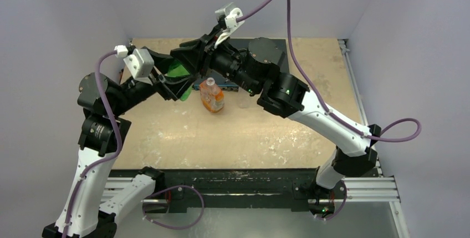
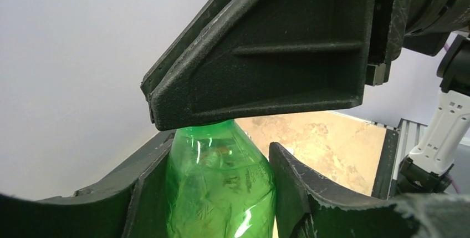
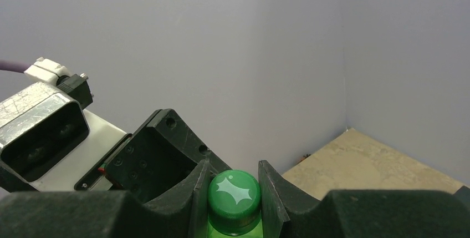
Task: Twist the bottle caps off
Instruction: Unscrew the bottle cap from the plastic bottle.
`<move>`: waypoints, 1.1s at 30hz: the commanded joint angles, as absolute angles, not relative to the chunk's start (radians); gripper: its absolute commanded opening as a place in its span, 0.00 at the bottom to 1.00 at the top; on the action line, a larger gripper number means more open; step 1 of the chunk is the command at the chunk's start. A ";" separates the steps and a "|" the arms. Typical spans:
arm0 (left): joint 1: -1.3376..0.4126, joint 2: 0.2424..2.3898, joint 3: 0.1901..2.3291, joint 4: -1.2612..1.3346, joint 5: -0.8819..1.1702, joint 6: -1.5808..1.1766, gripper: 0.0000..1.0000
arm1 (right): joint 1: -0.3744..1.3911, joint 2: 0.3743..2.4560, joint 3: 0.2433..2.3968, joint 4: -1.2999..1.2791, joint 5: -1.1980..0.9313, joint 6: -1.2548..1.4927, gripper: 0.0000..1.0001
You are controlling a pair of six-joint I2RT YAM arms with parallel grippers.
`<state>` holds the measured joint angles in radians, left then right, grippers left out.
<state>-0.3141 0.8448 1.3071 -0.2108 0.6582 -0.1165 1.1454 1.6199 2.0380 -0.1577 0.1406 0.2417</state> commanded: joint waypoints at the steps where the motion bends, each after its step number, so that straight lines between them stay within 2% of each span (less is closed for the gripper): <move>1: -0.313 0.845 1.324 -0.168 0.727 -0.189 0.00 | 1.154 1.567 2.042 -0.104 0.143 0.221 0.00; 6: -0.313 0.851 1.315 -0.031 0.903 -0.368 0.00 | 1.152 1.495 1.955 -0.013 -0.010 0.228 0.00; 11: -0.313 0.893 1.277 0.302 1.121 -0.726 0.00 | 1.150 1.439 1.891 0.069 -0.188 0.223 0.00; 14: -0.313 0.908 1.284 0.376 1.174 -0.821 0.00 | 1.130 1.411 1.858 0.136 -0.347 0.249 0.00; 18: -0.314 0.911 1.301 0.428 1.210 -0.890 0.00 | 1.046 1.407 1.855 0.316 -0.799 0.408 0.00; 22: -0.326 0.913 1.334 0.454 1.209 -0.935 0.00 | 1.006 1.485 1.904 0.708 -1.147 0.741 0.00; 24: -0.332 0.914 1.347 0.459 1.201 -0.953 0.00 | 1.002 1.531 1.916 0.905 -1.196 0.914 0.00; 29: -0.337 0.915 1.350 0.483 1.185 -0.965 0.00 | 1.002 1.640 1.977 1.214 -1.259 1.178 0.00; 32: -0.339 0.917 1.347 0.486 1.183 -0.958 0.00 | 0.984 1.677 2.023 1.147 -1.242 1.185 0.00; 33: -0.339 0.914 1.345 0.480 1.183 -0.944 0.00 | 0.966 1.665 2.010 1.075 -1.216 1.138 0.06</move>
